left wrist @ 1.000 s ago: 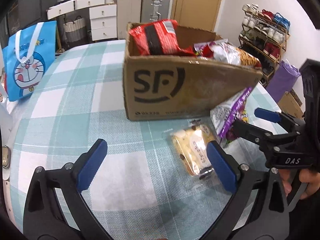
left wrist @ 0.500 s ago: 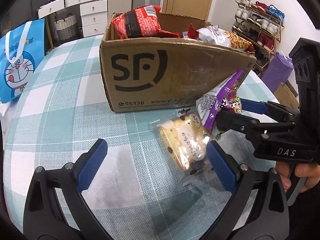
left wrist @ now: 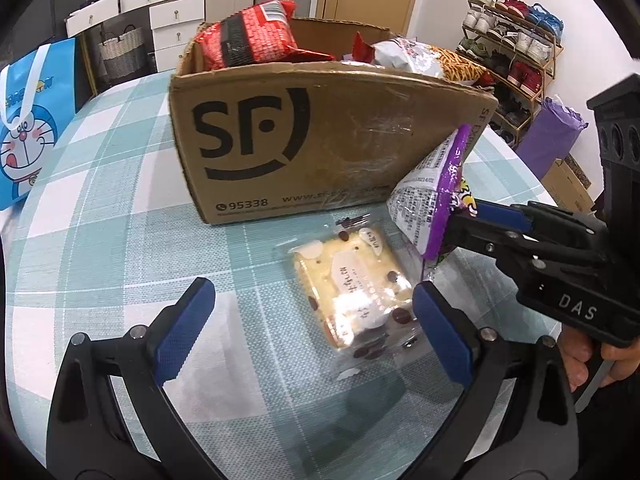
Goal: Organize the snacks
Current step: 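Grasp the cream cracker pack with left gripper while right grasps purple candy bag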
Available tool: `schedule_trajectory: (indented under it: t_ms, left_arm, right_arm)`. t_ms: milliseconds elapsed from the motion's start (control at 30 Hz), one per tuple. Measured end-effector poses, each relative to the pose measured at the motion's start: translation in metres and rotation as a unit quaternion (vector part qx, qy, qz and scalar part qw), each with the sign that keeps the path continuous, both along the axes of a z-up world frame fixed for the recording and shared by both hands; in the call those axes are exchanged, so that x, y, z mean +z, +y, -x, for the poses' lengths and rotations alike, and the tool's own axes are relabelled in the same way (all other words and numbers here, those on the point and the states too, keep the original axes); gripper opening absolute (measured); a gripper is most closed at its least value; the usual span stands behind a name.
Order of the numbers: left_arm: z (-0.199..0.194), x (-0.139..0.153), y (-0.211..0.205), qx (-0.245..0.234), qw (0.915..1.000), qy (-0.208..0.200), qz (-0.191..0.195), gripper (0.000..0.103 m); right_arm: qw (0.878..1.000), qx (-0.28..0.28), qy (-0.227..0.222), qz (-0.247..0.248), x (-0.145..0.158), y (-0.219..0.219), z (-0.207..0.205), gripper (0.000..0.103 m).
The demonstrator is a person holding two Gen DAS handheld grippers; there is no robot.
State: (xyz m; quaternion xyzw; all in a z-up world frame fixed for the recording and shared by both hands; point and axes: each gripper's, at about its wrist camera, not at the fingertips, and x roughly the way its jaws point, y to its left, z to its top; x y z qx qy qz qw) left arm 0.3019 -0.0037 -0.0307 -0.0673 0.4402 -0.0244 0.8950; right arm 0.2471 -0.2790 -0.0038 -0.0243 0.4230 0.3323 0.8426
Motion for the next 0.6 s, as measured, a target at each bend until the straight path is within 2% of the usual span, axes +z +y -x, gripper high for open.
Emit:
schedule_trajectory:
  t_ms: [167,300,367,433,567,600]
  left_arm:
    - [-0.008,-0.001,-0.011,-0.008,0.9999,0.005,0.006,0.096]
    - [-0.018,-0.007,-0.018,-0.014,0.9997,0.021,0.005,0.082]
    - [-0.021,-0.008,-0.022,-0.016,0.9997,0.02,0.004,0.079]
    - [-0.022,-0.007,-0.026,-0.024,0.9996,0.016,0.002,0.066]
    - [-0.023,-0.004,-0.03,-0.027,0.9996,0.009,-0.003,0.061]
    - [-0.021,-0.003,-0.03,-0.026,0.9997,0.003,0.001,0.051]
  right_arm:
    - [1.0,-0.012,-0.005,-0.002,0.002,-0.011,0.003,0.027]
    - [1.0,-0.021,-0.005,-0.004,0.003,-0.021,0.005,0.027]
    - [1.0,-0.023,-0.004,-0.004,0.002,-0.024,0.005,0.026]
    - [1.0,-0.023,-0.003,-0.004,0.001,-0.026,0.006,0.026]
    - [1.0,-0.022,-0.007,-0.006,0.002,-0.026,0.008,0.026]
    - [1.0,-0.022,-0.008,-0.007,0.002,-0.025,0.008,0.026]
